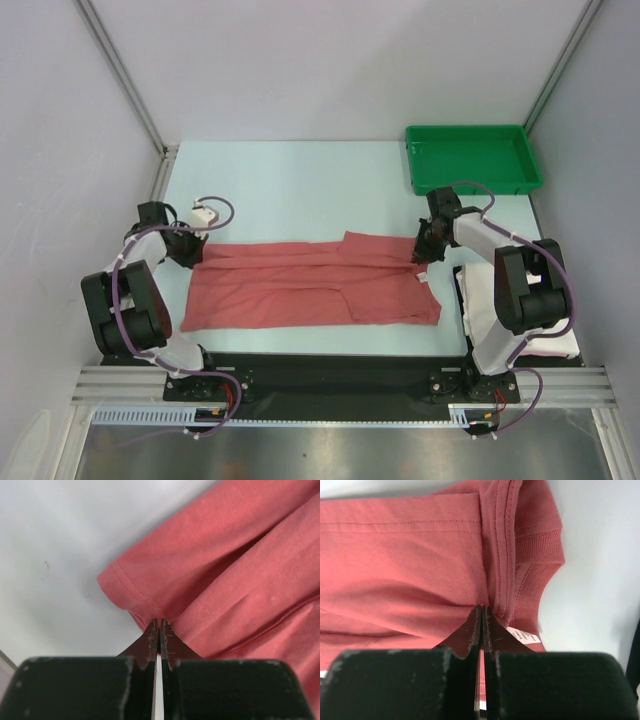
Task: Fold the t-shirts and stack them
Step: Fold the tshirt
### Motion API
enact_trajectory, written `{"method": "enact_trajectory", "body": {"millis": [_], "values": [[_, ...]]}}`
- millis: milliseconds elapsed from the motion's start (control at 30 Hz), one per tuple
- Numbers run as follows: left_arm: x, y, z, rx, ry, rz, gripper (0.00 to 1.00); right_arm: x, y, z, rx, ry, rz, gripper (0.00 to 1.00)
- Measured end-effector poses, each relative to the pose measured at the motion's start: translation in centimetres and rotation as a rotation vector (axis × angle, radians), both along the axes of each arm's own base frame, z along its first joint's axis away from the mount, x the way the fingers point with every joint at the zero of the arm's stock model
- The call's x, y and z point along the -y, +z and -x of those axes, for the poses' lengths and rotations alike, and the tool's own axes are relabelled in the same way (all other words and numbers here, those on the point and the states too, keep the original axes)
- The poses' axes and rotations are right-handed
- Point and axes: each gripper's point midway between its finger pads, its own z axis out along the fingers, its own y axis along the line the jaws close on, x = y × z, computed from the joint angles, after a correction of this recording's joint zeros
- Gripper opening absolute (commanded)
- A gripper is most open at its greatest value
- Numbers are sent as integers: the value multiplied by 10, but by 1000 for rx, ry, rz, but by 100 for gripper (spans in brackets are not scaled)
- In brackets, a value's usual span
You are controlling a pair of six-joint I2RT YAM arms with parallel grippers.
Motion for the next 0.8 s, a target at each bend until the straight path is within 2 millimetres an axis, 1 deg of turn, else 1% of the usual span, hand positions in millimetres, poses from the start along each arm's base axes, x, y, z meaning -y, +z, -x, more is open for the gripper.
{"method": "enact_trajectory", "body": {"millis": [67,100,133,167,200,233,267,300,367,433,500,567,600,633,667,700,767,800], "values": [[0,-2,3,-8,-13,-4,10,0,-1,1,-2,0,0,0],[1,-2,5,-15,-20,-5,21,0,-2,1,-3,-2,-1,5],[1,-3,7,-20,-31,-9,29,-1,-2,1,-2,-4,-2,16],[1,-4,9,-28,-41,-11,37,-1,-2,1,-3,-9,-3,39],[1,-4,13,-38,-51,-12,53,-1,-2,1,-5,-15,-1,45],[0,-5,17,-51,-64,-11,59,1,-2,2,-6,-11,8,48],[-1,-4,21,-66,-73,-9,62,3,-3,2,-6,-11,20,51],[-2,-1,25,-83,-81,-6,66,4,-3,3,-6,-10,30,52],[-5,10,25,-89,-98,-1,65,6,1,5,8,14,66,52],[-6,25,18,-63,-109,-2,62,-1,15,2,62,76,107,51],[-5,38,10,-19,-119,-6,60,-24,35,-5,136,174,117,43],[-3,43,7,4,-130,-20,57,-65,60,-16,236,315,88,35],[-2,41,6,4,-136,-25,57,-84,70,-22,271,374,73,35],[1,37,7,-1,-149,-36,57,-108,81,-29,313,440,53,36],[3,31,9,-14,-162,-43,57,-130,86,-36,342,502,41,39],[6,26,11,-30,-170,-44,56,-149,90,-41,363,561,33,40],[9,15,14,-66,-187,-47,56,-183,83,-47,376,671,24,41],[10,11,14,-75,-190,-46,55,-195,76,-47,369,715,25,42]]}}
